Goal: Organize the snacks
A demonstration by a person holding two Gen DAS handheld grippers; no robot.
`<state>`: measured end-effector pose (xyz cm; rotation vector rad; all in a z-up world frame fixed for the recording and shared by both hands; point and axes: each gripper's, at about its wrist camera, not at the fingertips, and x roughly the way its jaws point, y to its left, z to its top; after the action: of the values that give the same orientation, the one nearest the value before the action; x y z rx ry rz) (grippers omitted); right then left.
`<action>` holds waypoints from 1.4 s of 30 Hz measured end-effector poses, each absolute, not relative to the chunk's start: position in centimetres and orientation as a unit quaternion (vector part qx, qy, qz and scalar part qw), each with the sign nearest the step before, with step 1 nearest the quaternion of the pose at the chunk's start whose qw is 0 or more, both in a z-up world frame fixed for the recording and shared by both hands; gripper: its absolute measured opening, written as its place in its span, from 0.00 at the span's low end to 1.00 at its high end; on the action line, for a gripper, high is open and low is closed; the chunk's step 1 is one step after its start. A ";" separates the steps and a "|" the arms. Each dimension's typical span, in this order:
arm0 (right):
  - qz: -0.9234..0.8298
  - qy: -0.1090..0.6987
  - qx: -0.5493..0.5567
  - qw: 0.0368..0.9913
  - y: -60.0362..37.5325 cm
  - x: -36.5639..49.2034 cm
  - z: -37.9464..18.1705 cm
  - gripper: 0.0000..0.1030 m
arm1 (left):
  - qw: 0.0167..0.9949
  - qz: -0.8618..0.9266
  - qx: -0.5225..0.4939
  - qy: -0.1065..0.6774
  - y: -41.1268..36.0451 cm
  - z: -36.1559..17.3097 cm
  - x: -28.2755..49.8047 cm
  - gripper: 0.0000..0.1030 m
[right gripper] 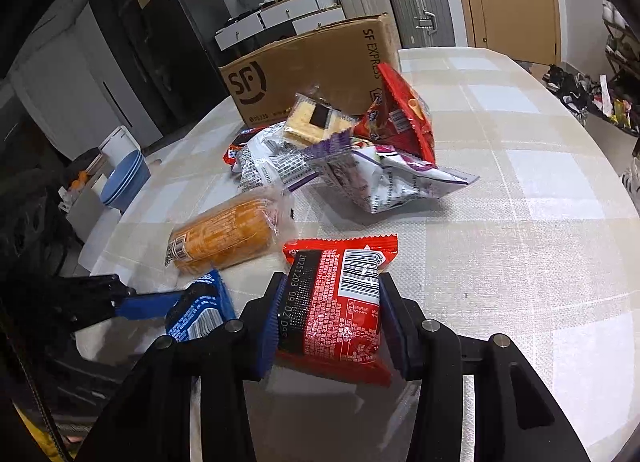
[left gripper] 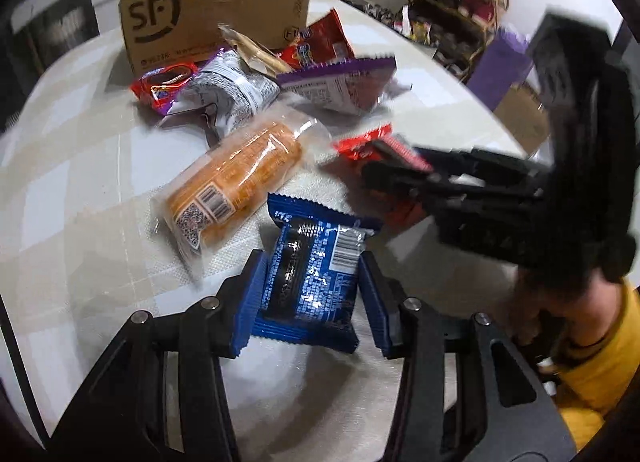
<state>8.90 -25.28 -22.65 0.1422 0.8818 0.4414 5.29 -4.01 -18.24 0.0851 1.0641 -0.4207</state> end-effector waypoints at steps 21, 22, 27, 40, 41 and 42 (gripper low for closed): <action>0.245 0.359 0.121 0.892 -27.3 6.4 -16.9 0.44 | 0.880 -0.188 -0.001 0.435 -1.4 -11.7 4.8 0.40; 0.245 0.359 0.121 0.892 -27.3 6.4 -16.9 0.44 | 0.884 -0.184 -0.005 0.429 -1.0 -11.1 4.7 0.40; 0.271 0.322 0.122 0.899 -27.2 5.9 -12.4 0.44 | 0.900 -0.168 -0.010 0.401 0.0 -7.9 5.3 0.40; 0.332 0.248 0.099 0.905 -25.8 10.4 -0.6 0.44 | 0.925 -0.149 -0.039 0.346 3.7 -0.2 9.3 0.40; 0.336 0.243 0.098 0.905 -25.6 11.1 0.2 0.44 | 0.926 -0.147 -0.046 0.344 4.3 0.5 10.1 0.40; 0.336 0.243 0.098 0.905 -25.6 11.1 0.2 0.44 | 0.927 -0.146 -0.048 0.343 4.6 1.1 10.9 0.40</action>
<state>11.11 -25.60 0.15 0.2026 0.5026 0.6949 10.86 4.60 1.06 -0.0984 0.7025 -0.2989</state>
